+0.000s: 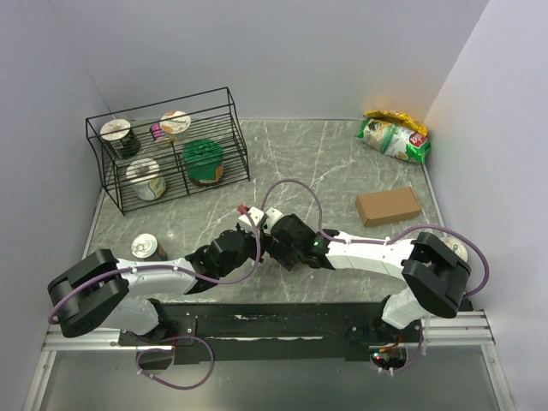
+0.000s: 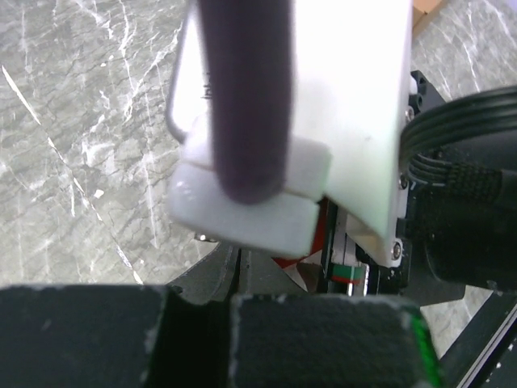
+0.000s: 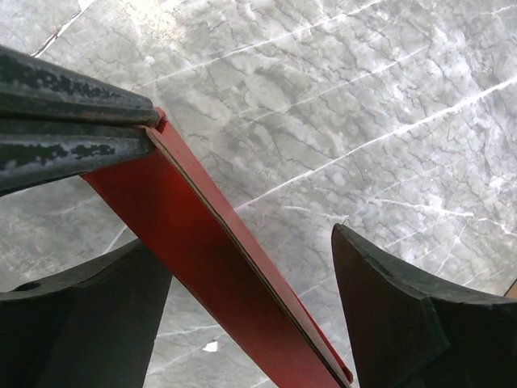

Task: Fold the paper box
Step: Close the paper box at the center of the board.

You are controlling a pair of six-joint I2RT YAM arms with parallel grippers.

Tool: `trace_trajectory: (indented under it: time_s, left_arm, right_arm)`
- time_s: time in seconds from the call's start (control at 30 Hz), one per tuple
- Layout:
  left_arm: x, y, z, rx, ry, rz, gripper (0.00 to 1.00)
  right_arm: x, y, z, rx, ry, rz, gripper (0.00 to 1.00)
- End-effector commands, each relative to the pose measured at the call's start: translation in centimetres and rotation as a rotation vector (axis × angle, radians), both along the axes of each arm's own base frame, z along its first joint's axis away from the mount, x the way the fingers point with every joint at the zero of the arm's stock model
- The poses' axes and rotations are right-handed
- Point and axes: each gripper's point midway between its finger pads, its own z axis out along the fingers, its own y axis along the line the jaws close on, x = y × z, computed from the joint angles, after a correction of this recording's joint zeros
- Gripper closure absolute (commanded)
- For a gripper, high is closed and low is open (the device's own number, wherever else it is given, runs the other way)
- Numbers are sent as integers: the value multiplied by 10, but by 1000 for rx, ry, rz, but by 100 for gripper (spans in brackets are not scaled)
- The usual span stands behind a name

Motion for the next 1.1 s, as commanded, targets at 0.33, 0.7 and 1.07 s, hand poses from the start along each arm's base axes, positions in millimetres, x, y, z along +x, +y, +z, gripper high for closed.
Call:
trace_trajectory:
  time_s: [0.33, 0.7, 1.07]
  left_arm:
    - [-21, -1, -33, 190, 13, -127, 99]
    - [-27, -8, -42, 247, 12, -212, 99]
    - [-26, -6, -35, 245, -7, -209, 99]
  right_arm:
    - [-1, 12, 59, 237, 29, -58, 1]
    - [-3, -19, 87, 311, 144, -178, 2]
    - [-23, -68, 81, 280, 230, -317, 30]
